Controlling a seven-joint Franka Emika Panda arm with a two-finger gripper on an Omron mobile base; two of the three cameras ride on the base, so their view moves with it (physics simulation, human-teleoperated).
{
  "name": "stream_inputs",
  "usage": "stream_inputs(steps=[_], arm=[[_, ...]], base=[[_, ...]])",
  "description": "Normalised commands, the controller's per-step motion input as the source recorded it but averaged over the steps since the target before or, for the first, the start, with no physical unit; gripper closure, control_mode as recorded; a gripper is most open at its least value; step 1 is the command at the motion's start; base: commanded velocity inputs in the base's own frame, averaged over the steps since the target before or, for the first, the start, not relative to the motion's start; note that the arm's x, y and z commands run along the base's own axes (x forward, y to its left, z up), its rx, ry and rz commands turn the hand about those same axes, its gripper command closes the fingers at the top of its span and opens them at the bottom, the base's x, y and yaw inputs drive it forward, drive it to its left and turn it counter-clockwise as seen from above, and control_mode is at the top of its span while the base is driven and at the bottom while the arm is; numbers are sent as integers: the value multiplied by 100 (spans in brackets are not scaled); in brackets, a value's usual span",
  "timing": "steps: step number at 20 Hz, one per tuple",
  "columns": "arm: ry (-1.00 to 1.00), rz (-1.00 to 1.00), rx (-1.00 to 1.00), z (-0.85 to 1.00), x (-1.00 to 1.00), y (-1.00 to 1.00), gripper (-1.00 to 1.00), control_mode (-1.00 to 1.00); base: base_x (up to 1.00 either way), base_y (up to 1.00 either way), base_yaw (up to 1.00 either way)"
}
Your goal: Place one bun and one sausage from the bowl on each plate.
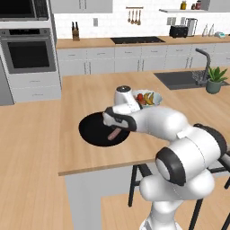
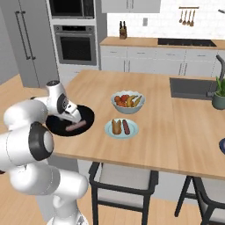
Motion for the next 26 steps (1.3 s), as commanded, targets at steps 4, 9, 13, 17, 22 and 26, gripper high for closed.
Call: stream_inputs(steps=[4,9,13,17,22,26], arm=[[0,0,0,-53,46,14,-100,-100],[0,-3,0,-12,63,15,-100,-100],[0,-4,0,-26,37,3,-100,-100],[0,-3,0,-49,18,0,-100,-100],[0,-1,0,-51,10,0,-100,-100],[0,0,0,-44,0,0,-100,-100]], base=[[0,0,0],[0,0,0],[0,0,0],[0,0,0],[0,0,0],[0,0,0]])
